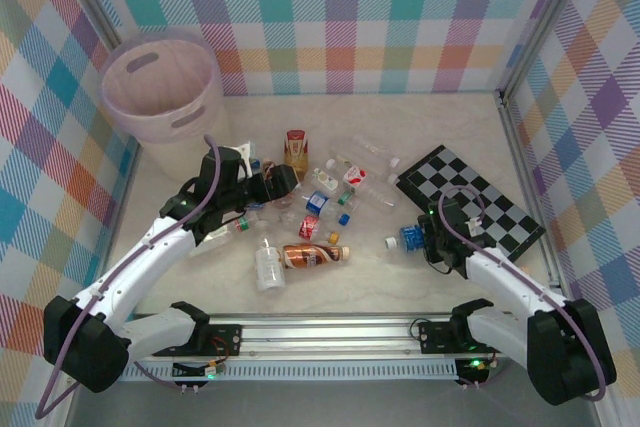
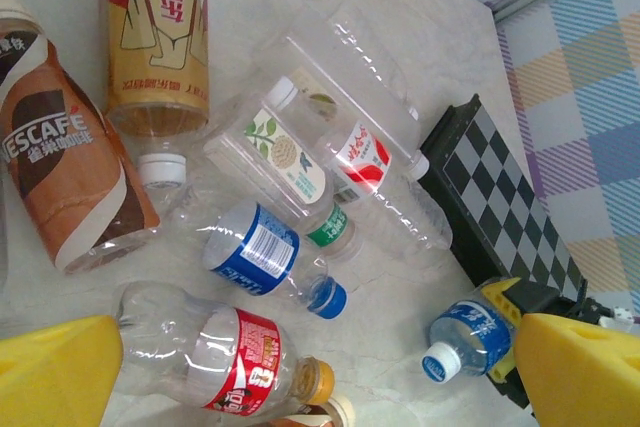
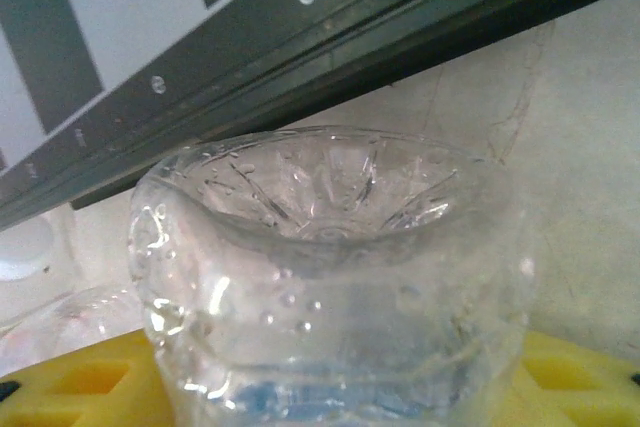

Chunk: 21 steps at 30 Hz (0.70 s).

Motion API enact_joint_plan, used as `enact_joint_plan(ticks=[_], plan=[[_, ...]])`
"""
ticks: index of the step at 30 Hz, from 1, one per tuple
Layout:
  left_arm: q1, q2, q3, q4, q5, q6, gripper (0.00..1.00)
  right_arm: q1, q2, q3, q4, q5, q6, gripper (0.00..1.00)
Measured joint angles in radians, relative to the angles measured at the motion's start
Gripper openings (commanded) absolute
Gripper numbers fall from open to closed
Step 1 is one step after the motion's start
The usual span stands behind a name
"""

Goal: Put the plastic bottles in the bin

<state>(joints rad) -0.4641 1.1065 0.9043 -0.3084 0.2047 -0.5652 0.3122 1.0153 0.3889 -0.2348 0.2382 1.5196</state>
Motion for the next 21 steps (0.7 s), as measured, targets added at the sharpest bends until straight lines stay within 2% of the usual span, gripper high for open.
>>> enact_joint_plan(ticks=[5,9,16,21], plan=[[0.000,0.002,0.000,0.001,0.012,0.001,1.00,0.000,-0.072,0.009,-0.060,0.002,-0.049,0.59],[-0.005,0.017,0.000,0.002,0.047,0.005,1.00,0.000,-0.134,0.051,-0.090,-0.028,-0.206,0.68],[-0.056,0.074,0.013,0.051,0.138,0.031,1.00,0.000,-0.098,0.277,-0.089,-0.207,-0.624,0.66],[-0.129,0.135,0.031,0.135,0.216,0.032,1.00,0.007,0.005,0.415,-0.050,-0.375,-0.785,0.62]])
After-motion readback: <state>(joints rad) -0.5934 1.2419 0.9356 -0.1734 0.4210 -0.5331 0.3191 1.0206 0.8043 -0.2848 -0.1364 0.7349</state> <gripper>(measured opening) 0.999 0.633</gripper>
